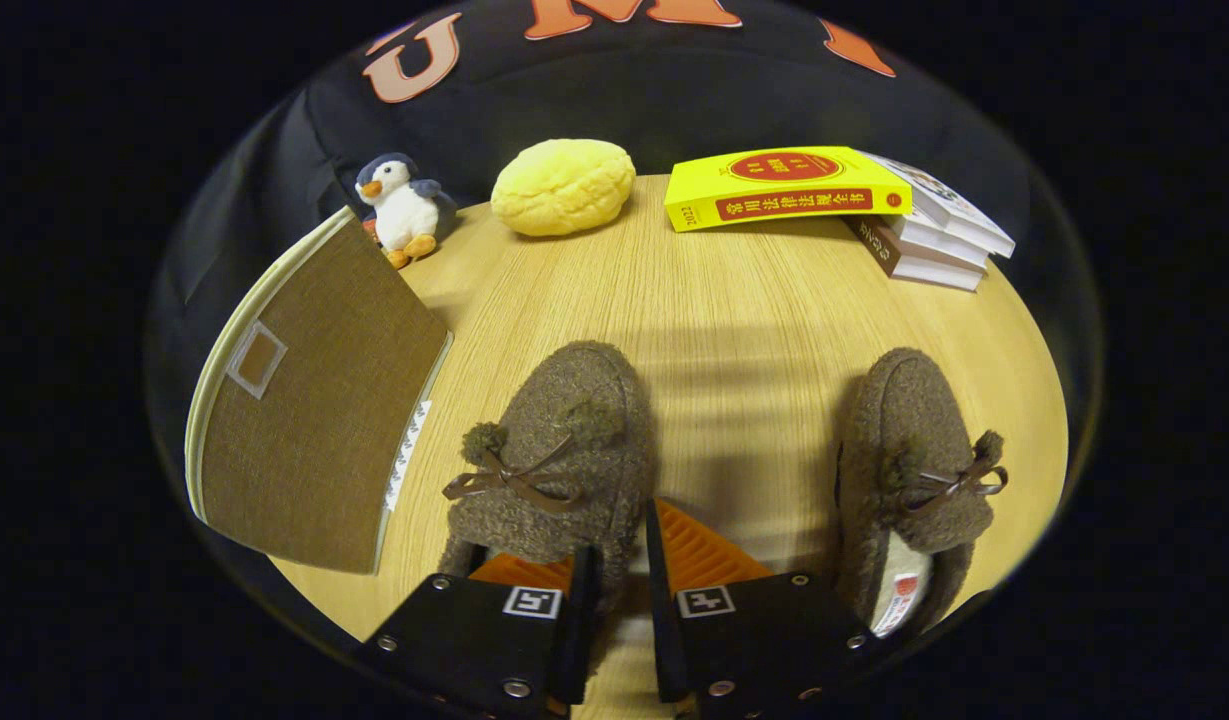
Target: Open the storage box then place both shoes into the box .Put the left shoe in first, then the right shoe, with the right side of both shoes facing outward in a uniform manner.
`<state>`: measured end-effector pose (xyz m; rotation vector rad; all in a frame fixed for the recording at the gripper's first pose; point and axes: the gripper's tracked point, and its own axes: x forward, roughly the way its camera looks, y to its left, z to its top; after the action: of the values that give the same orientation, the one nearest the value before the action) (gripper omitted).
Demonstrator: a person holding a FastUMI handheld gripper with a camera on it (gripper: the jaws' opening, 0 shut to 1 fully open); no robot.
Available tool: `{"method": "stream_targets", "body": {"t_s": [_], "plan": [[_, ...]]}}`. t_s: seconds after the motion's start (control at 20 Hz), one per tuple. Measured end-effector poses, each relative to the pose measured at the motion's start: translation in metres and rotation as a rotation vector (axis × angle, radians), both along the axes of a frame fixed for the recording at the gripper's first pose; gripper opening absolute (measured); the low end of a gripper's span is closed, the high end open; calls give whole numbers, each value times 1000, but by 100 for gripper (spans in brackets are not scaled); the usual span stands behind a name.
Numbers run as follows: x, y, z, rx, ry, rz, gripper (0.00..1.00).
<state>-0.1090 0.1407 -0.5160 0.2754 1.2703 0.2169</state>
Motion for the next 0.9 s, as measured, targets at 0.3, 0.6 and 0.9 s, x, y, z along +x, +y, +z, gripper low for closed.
{"method": "stream_targets", "body": {"t_s": [0.3,0.6,0.9], "plan": [[5,-1,28,18,0,-62,4],[25,14,105,-30,-14,-74,4],[67,76,185,48,-73,-82,3]]}}
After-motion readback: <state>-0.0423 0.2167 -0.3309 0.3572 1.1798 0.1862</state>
